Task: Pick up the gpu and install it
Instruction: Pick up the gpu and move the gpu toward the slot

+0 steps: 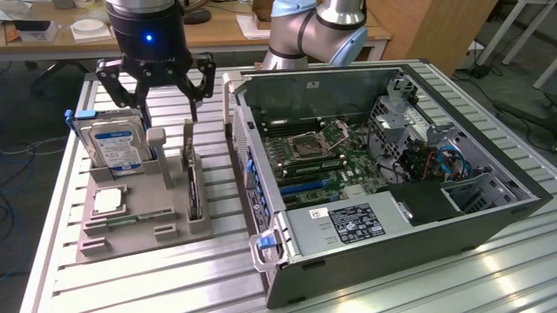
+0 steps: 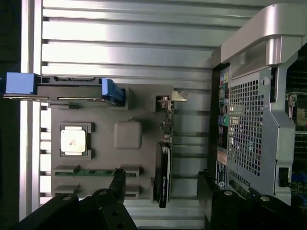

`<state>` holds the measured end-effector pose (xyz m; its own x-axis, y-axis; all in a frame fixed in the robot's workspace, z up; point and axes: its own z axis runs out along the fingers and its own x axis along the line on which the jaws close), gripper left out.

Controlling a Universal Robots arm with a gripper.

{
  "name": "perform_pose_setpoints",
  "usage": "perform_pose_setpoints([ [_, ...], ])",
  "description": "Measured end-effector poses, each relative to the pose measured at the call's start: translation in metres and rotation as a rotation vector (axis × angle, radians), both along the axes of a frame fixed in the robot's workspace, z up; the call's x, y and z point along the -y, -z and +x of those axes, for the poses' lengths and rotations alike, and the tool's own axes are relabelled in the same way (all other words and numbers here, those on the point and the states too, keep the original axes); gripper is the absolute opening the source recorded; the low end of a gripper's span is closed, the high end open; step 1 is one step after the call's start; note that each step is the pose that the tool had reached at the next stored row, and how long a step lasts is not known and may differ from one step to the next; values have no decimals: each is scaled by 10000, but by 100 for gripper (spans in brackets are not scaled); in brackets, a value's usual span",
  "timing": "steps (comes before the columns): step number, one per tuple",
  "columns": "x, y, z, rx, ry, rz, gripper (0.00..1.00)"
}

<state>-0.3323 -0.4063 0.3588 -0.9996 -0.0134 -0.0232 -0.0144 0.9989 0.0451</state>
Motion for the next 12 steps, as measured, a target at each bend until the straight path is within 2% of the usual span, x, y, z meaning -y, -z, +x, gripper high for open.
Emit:
perform_pose_setpoints([
  [12, 14, 115, 0, 0, 0, 0, 71],
])
